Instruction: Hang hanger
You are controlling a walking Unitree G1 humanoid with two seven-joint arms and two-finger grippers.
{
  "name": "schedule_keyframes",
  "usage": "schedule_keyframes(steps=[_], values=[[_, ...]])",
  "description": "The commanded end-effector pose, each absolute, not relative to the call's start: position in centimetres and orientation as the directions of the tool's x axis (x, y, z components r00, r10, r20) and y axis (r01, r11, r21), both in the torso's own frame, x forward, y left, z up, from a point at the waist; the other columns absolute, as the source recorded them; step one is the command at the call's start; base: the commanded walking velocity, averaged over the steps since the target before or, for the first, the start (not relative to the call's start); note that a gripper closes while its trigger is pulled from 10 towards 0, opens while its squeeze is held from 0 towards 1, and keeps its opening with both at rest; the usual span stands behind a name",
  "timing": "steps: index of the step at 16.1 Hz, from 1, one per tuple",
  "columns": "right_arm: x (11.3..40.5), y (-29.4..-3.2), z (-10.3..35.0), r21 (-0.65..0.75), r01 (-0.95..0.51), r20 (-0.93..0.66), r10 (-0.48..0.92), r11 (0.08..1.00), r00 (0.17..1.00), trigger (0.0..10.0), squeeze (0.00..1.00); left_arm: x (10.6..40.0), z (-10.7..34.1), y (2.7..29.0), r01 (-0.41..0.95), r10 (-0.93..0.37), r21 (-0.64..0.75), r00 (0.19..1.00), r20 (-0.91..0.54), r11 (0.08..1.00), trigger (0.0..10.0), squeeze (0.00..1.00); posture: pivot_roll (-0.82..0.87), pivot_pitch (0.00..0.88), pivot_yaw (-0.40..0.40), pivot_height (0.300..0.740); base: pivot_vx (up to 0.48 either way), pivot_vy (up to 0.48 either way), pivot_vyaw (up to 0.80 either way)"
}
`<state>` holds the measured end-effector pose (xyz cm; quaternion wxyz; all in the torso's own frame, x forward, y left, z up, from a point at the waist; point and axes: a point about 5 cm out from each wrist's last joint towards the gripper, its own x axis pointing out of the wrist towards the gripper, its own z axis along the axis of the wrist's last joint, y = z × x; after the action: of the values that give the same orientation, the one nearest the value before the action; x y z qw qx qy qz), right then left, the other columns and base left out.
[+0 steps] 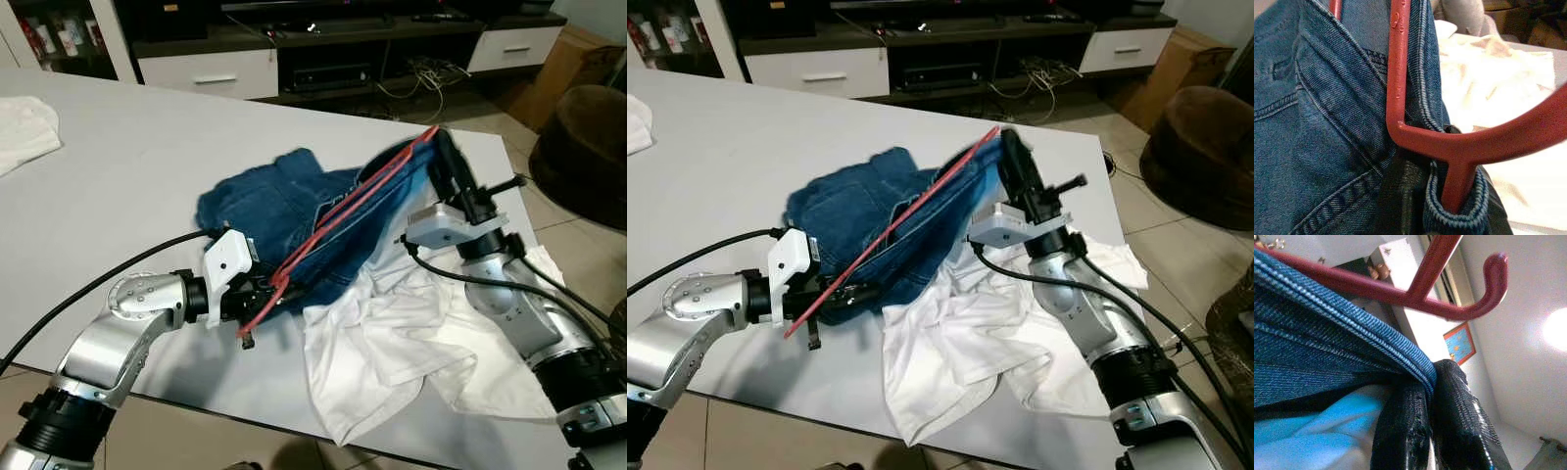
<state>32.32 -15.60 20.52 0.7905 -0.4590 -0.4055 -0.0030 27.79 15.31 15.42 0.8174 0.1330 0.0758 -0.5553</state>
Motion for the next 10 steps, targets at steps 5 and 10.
schedule_keyframes(steps=[5, 10], values=[[31.6, -19.5, 24.6, -0.528, 0.551, 0.805, 0.173, 0.646, 0.568, 0.9, 0.00, 25.8, 9.7, 18.0, 0.906, -0.801, -0.078, 0.326, -0.502, 0.417, 0.0, 0.00, 0.05, 0.066, -0.025, 0.740, 0.000, 0.000, 0.00], [30.8, -18.2, 25.2, -0.538, 0.475, 0.801, 0.248, 0.696, 0.545, 10.0, 0.00, 25.3, 6.7, 19.5, 0.856, -0.698, -0.092, 0.347, -0.626, 0.508, 0.0, 0.00, 0.05, 0.070, -0.022, 0.740, 0.000, 0.000, 0.00]])
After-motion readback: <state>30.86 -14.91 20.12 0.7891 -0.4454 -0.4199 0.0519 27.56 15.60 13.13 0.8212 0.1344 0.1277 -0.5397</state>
